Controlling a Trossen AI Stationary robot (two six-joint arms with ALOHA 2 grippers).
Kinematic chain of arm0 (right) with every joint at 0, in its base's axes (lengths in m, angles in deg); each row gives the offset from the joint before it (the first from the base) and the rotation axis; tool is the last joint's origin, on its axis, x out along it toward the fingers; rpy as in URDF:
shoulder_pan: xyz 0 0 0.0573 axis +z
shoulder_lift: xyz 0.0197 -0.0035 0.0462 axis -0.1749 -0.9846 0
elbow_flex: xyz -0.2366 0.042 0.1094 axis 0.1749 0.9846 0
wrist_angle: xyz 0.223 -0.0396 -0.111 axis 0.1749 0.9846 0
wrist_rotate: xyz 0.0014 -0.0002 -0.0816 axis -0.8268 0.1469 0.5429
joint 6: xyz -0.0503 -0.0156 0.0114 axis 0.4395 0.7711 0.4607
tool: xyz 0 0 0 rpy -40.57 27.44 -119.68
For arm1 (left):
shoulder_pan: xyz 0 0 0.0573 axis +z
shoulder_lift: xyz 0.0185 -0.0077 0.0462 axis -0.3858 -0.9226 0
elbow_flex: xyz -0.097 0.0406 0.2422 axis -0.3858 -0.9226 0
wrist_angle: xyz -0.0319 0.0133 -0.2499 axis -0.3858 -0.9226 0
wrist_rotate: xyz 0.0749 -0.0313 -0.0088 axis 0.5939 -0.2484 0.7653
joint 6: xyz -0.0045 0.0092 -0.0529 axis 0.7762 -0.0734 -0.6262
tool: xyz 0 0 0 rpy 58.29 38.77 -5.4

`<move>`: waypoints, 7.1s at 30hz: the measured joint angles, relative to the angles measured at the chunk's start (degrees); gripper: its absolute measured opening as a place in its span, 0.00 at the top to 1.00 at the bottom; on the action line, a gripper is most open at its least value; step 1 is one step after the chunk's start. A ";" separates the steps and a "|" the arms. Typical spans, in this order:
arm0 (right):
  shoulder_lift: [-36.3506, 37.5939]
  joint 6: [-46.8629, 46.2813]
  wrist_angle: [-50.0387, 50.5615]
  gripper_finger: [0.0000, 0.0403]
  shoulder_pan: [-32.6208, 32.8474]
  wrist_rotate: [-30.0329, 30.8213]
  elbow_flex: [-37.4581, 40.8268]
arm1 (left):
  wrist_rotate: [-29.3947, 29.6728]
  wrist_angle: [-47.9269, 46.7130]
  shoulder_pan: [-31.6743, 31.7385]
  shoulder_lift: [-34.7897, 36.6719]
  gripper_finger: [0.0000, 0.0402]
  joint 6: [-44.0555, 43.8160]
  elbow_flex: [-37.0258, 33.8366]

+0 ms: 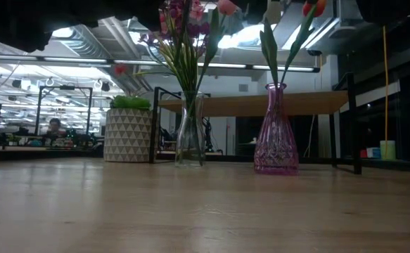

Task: Pick and place flowers into a vace then onto a shelf
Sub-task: Put the orange flowers into the purple vase

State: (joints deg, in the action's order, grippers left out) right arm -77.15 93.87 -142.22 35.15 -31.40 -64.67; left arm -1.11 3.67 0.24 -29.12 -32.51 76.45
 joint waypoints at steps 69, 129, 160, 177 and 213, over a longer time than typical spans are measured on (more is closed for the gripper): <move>12.20 2.59 18.67 1.00 17.97 37.71 -0.02 | 21.15 -51.63 -12.28 26.62 0.99 -9.05 -0.04; 24.81 15.59 -3.75 1.00 8.06 37.54 20.55 | 16.76 -54.55 -10.40 26.29 1.00 -10.10 -0.04; 24.79 -3.30 14.50 1.00 3.09 35.89 20.59 | 16.79 -54.58 -10.40 26.29 1.00 -10.54 -0.04; 24.79 -7.84 20.38 0.89 2.03 34.40 20.59 | 18.23 -54.97 -10.43 26.29 0.99 -10.54 -0.04; 31.86 -20.08 39.60 0.51 2.17 25.54 19.95 | 18.08 -58.85 -10.43 26.32 0.99 -11.08 -0.02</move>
State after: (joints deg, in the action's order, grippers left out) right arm -45.29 73.79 -102.62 37.31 -5.86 -44.72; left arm 16.97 -55.18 -10.19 -2.80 -43.59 76.43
